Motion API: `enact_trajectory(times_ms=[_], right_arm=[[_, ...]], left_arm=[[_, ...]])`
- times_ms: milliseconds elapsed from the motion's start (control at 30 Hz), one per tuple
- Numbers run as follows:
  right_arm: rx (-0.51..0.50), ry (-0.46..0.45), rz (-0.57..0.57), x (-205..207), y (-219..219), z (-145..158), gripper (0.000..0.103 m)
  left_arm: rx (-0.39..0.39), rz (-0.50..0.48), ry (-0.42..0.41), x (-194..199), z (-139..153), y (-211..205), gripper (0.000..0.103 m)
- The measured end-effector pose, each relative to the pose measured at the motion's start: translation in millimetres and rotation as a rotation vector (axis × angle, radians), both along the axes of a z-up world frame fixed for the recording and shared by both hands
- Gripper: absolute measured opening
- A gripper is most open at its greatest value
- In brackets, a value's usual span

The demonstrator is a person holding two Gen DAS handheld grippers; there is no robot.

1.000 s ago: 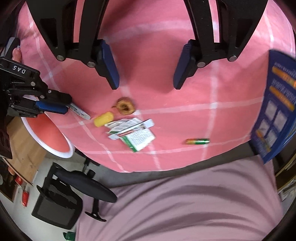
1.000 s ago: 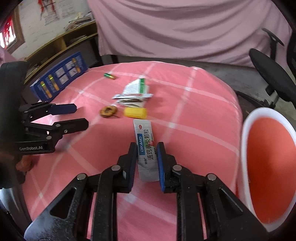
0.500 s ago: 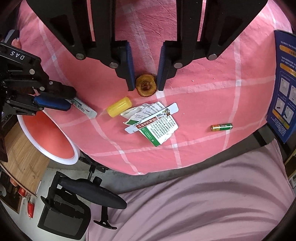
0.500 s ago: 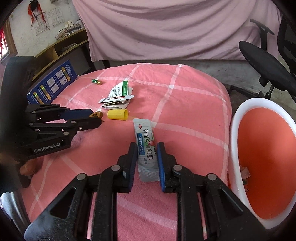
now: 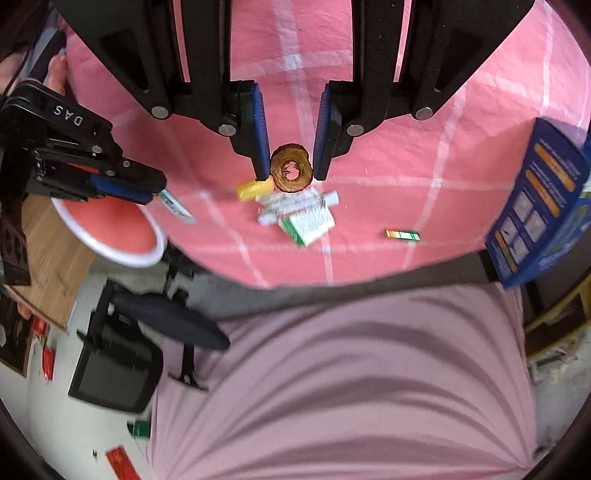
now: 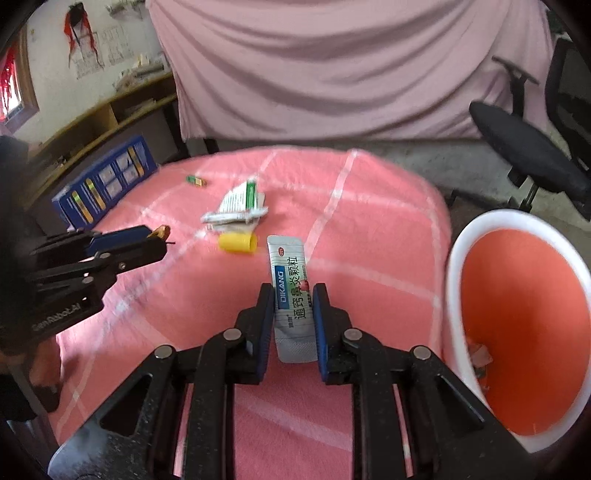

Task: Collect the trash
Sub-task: 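Carry the ring and sachet over the bucket and open both tools to drop them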

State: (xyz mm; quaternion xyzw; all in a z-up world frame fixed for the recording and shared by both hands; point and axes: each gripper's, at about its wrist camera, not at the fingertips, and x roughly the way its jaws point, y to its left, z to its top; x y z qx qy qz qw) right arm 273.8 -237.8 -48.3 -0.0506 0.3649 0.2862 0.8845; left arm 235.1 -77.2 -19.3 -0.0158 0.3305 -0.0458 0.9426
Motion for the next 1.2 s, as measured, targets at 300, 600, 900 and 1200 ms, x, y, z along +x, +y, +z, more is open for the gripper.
enact_trajectory(times_ms=[300, 600, 900, 1200], right_arm=[[0.175, -0.416, -0.191, -49, -48, 50, 0.041], [0.264, -0.651, -0.381, -80, -101, 78, 0.041], [0.294, -0.605, -0.545, -71, -159, 75, 0.041], [0.312, -0.502, -0.608, -58, -188, 55, 0.041]], left_arm=[[-0.073, -0.022, -0.304, -22, 36, -34, 0.020], [-0.066, -0.167, -0.508, -19, 61, -95, 0.020], [-0.042, -0.319, -0.504, 0, 58, -156, 0.020], [-0.071, -0.364, -0.344, 30, 50, -192, 0.020]])
